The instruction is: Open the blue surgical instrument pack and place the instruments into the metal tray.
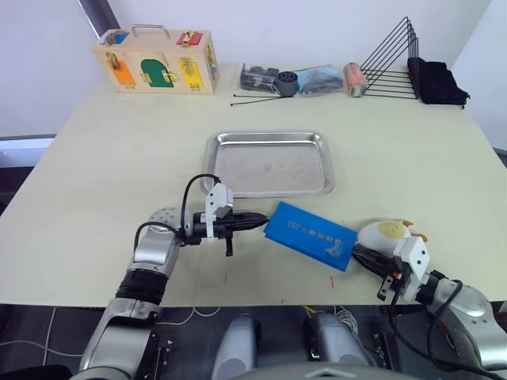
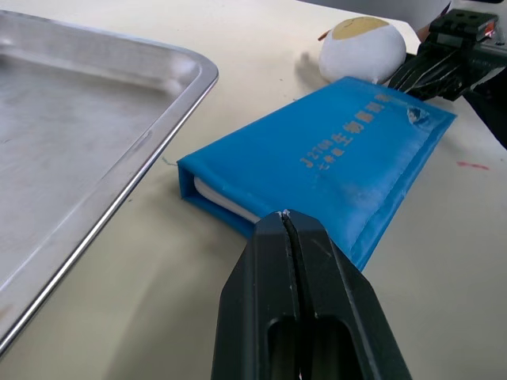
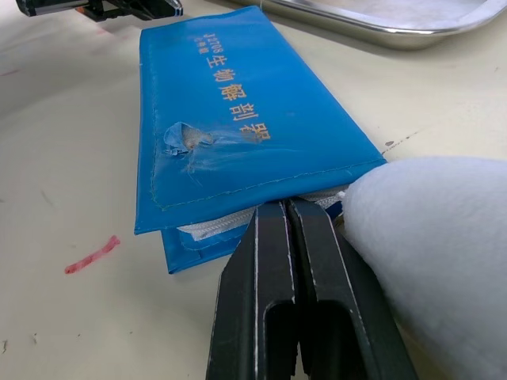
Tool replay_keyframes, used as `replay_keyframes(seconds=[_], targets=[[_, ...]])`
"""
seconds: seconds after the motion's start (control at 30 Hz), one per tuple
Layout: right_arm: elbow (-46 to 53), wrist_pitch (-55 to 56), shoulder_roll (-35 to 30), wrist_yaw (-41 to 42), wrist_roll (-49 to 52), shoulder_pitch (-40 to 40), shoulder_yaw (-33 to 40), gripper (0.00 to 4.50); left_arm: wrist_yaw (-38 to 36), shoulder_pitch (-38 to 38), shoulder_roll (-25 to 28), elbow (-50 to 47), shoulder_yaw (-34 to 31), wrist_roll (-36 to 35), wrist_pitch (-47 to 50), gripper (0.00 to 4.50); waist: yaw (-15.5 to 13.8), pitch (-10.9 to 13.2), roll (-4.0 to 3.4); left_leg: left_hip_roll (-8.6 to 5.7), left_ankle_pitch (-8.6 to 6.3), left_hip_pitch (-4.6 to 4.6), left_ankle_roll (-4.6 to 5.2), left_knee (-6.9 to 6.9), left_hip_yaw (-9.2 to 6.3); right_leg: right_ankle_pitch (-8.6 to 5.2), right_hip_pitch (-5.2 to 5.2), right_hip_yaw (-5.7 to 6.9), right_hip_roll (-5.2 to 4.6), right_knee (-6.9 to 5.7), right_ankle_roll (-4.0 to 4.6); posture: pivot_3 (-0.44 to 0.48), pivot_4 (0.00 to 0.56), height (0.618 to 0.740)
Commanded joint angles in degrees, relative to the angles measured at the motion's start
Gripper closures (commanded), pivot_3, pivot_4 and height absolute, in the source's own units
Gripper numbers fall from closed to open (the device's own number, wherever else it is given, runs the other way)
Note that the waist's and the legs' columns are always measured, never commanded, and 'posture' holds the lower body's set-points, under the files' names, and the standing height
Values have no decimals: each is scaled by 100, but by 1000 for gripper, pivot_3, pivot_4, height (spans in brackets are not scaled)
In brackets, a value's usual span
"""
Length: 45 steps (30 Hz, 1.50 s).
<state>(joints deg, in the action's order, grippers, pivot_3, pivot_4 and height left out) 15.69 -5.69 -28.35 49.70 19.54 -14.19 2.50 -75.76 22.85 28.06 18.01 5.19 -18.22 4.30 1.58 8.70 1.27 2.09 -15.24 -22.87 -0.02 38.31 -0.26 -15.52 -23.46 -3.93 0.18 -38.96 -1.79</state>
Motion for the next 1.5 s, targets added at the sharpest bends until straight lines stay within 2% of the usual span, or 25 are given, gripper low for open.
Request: replay_keyframes(seconds=[0.03,0.37,0.77,1.07,1.5], targets=[[246,-36,-63,2,109,131,-18,4457,4,-140,6,-259,42,-20,-43,4500,5,0,0,0,0,0,0,0,-1,0,0,0,0,0,0,0,150,740],[263,-161,-141,24,153,188,-20,4457,549,-9,-57,-1,-334,-82,-60,4500,-11,0,0,0,0,0,0,1,-4,0,0,0,0,-1,0,0,150,740],[366,-235,-145,-39,154,226,-52,4457,304,-44,-166,14,71,109,-113,4500,-67,0,0,-1,0,0,0,1,0,0,0,0,-1,0,0,0,150,740],[435,-240,-143,-69,130,203,-132,4457,343,-171,-189,-172,64,47,19,4500,-73,0,0,-1,0,-1,0,1,-1,1,0,0,-2,0,0,0,150,740],[422,-253,-146,-81,85,277,-211,4457,730,-235,-345,-226,84,109,243,4500,-80,-5,-8,-2,0,1,0,1,-1,1,1,0,-3,-1,-1,0,150,740]])
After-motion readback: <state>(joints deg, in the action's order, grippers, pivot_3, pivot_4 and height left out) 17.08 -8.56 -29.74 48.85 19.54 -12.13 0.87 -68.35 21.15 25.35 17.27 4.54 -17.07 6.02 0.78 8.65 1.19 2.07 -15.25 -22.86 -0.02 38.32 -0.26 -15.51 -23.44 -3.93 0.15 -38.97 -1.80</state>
